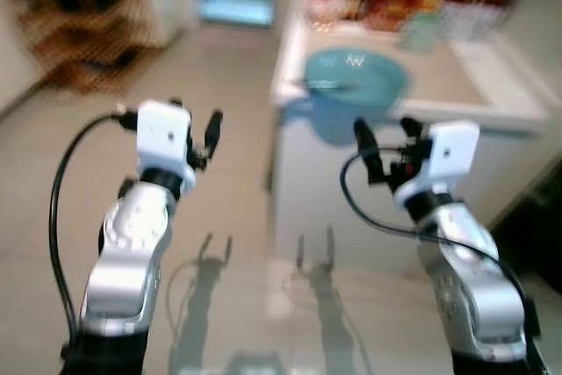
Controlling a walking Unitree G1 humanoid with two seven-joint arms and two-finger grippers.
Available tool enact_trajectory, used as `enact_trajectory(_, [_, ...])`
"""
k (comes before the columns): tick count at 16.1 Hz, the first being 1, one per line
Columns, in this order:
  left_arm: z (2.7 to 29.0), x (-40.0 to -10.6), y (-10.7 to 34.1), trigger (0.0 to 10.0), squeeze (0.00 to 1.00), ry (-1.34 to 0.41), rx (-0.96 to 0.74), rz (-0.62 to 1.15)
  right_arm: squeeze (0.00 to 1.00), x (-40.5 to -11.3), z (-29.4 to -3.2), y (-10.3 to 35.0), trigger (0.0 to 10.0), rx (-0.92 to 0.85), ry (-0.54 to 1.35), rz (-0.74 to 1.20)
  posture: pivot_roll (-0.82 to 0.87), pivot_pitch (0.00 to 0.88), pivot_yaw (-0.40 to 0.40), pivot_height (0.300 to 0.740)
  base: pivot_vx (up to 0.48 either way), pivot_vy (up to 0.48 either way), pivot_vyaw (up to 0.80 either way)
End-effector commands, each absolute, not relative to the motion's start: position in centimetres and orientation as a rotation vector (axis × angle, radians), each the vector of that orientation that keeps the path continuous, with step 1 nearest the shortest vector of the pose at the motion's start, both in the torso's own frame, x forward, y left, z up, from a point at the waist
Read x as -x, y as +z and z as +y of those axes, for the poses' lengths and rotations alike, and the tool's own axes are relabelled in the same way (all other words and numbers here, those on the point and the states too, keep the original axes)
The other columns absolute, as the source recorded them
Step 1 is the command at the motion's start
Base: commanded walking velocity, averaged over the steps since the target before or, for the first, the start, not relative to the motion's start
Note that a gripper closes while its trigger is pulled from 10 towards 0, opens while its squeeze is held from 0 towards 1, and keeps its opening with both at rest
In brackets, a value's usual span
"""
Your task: Setting the table
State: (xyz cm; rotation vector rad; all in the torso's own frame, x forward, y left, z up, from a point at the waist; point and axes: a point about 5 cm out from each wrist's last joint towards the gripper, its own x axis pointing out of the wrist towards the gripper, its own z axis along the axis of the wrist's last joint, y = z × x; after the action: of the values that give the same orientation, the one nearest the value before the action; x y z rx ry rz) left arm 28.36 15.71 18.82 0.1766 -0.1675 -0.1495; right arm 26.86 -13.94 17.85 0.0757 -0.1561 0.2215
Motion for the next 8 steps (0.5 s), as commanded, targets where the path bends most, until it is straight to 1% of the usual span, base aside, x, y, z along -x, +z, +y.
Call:
enact_trajectory(1, [15.0, -28.3, 19.0, 10.0, 0.0, -0.151, -0.153, -0.166, 0.0, -26.9, -15.2, 18.1, 10.0, -0.069, 0.177, -0.149, 0.06, 0.033, -0.064, 0.74, 0.311, 0.0, 0.0])
enact_trajectory(3, [15.3, -28.2, 19.1, 10.0, 0.0, -0.128, -0.153, -0.165, 0.0, -26.9, -15.3, 18.2, 10.0, -0.081, 0.177, -0.151, 0.06, 0.038, -0.085, 0.74, 0.317, 0.0, 0.0])
enact_trajectory(5, [16.1, -28.1, 19.2, 10.0, 0.0, -0.09, -0.191, -0.162, 0.0, -27.2, -15.3, 18.0, 10.0, -0.085, 0.182, -0.136, 0.07, 0.044, -0.106, 0.74, 0.326, 0.0, 0.0])
enact_trajectory(8, [16.6, -28.4, 20.0, 10.0, 0.0, -0.073, -0.201, -0.174, 0.0, -27.1, -15.1, 17.9, 10.0, -0.103, 0.206, -0.128, 0.06, 0.045, -0.095, 0.74, 0.353, 0.0, 0.0])
